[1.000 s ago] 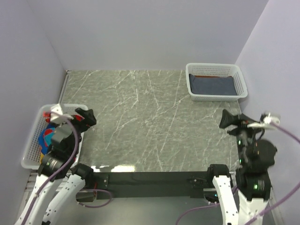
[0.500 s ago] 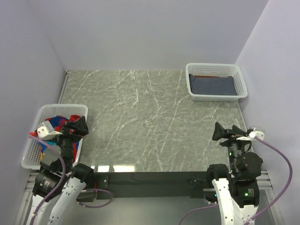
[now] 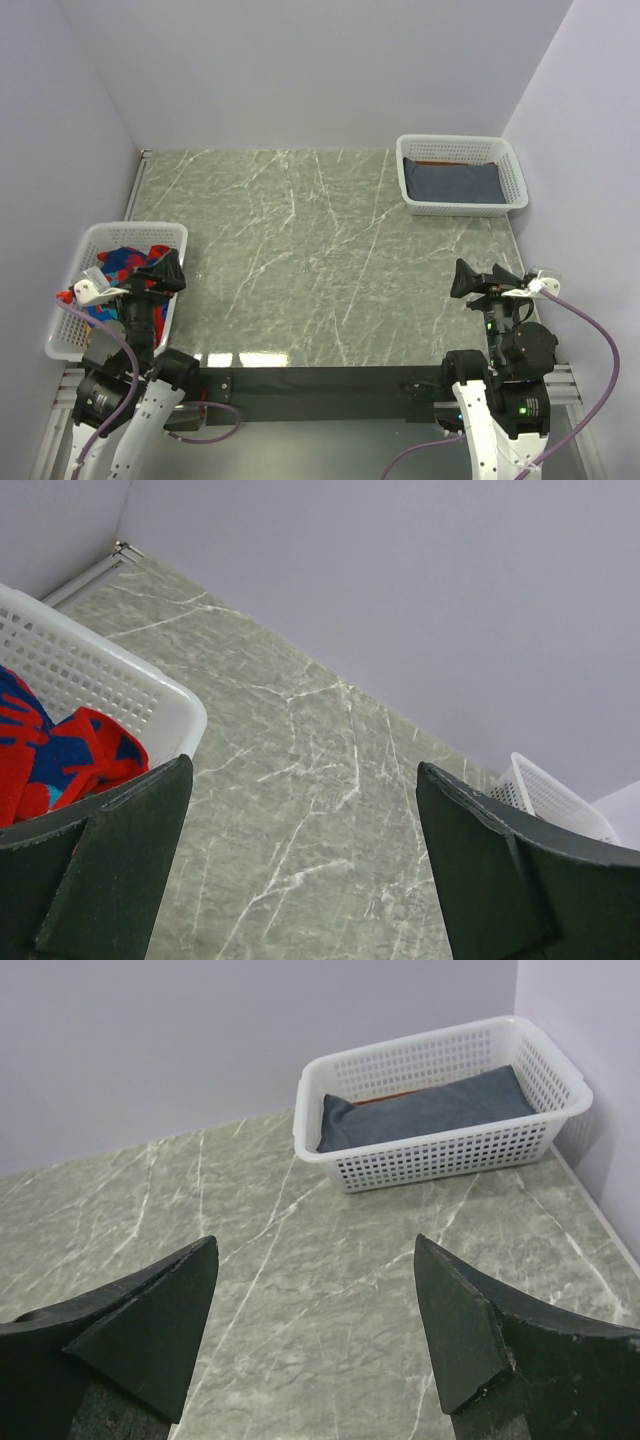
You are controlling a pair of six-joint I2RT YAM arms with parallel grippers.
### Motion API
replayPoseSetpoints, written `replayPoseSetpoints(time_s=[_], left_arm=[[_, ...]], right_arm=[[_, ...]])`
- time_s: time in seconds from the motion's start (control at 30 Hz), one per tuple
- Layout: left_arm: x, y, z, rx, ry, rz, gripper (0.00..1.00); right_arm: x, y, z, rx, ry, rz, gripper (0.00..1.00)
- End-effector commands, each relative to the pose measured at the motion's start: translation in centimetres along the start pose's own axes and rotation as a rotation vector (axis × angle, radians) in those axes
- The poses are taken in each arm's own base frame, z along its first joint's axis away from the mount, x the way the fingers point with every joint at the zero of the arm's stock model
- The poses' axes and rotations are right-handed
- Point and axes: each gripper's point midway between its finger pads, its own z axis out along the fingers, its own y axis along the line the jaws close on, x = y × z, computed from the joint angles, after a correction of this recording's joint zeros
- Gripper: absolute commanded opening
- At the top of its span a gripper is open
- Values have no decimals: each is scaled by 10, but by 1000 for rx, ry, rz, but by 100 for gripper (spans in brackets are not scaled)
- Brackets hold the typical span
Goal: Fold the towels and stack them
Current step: Neatly place the folded towel into the bin
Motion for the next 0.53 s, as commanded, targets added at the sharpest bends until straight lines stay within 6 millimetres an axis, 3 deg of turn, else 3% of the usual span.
replayPoseSetpoints(time_s=[0.0, 0.5], left_arm=[[-7, -3, 0, 16, -31, -2, 99], [-7, 0, 0, 6, -36, -6, 100]], right_arm=[[-22, 8, -12, -49, -111, -3, 85], [-22, 10, -13, -59, -110, -7, 86]])
